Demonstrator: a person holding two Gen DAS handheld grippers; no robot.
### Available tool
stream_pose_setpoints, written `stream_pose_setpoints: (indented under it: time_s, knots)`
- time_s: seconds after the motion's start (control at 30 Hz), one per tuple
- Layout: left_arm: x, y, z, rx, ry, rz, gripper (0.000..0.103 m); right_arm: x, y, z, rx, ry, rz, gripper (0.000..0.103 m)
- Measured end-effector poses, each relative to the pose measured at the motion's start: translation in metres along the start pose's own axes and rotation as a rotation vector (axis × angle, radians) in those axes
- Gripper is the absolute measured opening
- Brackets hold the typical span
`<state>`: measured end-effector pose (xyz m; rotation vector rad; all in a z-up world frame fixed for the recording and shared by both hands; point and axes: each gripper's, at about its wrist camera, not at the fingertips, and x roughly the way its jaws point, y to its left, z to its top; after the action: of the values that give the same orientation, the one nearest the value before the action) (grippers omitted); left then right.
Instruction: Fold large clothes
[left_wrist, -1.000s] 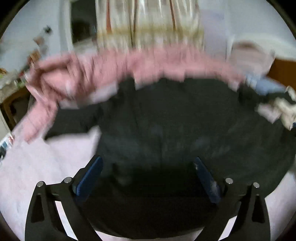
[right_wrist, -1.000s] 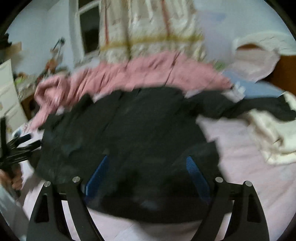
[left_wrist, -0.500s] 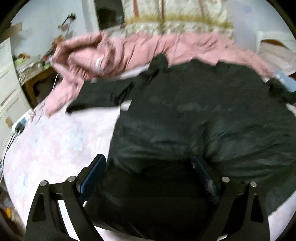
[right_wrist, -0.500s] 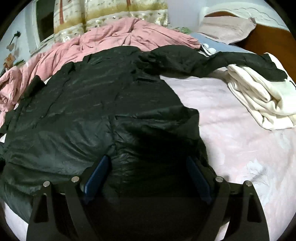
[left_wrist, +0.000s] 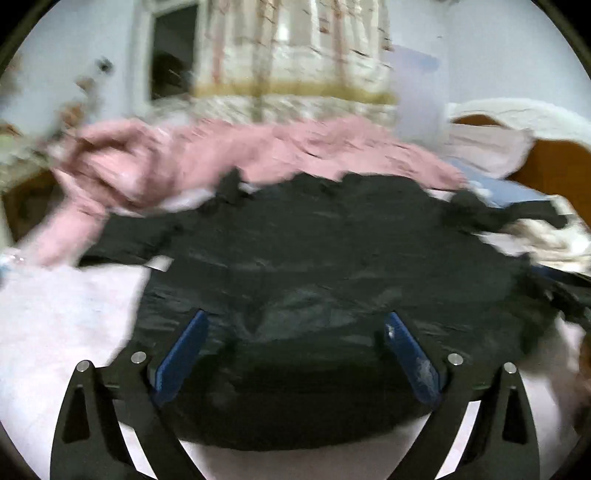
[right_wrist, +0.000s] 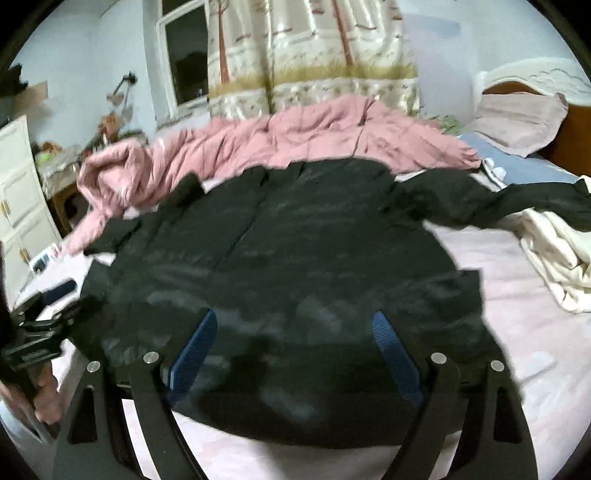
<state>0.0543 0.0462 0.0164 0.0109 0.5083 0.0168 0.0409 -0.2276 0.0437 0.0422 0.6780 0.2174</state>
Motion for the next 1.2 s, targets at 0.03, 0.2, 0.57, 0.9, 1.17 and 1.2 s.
stream_pose_setpoints:
  time_s: [0.03,0.2,0.57,0.9,1.17,1.2]
  knots:
    - [-0.003,-0.006,0.000,0.010,-0.025,-0.016,0.094,0.003,0.009,-0.005,0.004,0.002,-0.044,0.088]
    - [0.030,-0.037,-0.010,0.162,0.070,0.048,0.094,0.028,0.026,-0.025,0.011,0.078,-0.147,0.089]
    - [0.047,-0.033,-0.013,0.111,0.149,0.013,0.089,0.038,0.017,-0.026,0.019,0.125,-0.114,0.093]
    - [0.044,0.053,0.032,-0.079,0.145,-0.004,0.041,0.041,-0.048,0.007,0.041,0.148,-0.036,0.045]
    - [0.091,0.118,-0.004,-0.272,0.305,0.214,0.028,0.068,-0.091,0.005,0.145,0.183,-0.181,0.037]
    - [0.088,0.116,-0.007,-0.252,0.296,0.259,0.028,0.069,-0.091,0.005,0.148,0.178,-0.191,0.037]
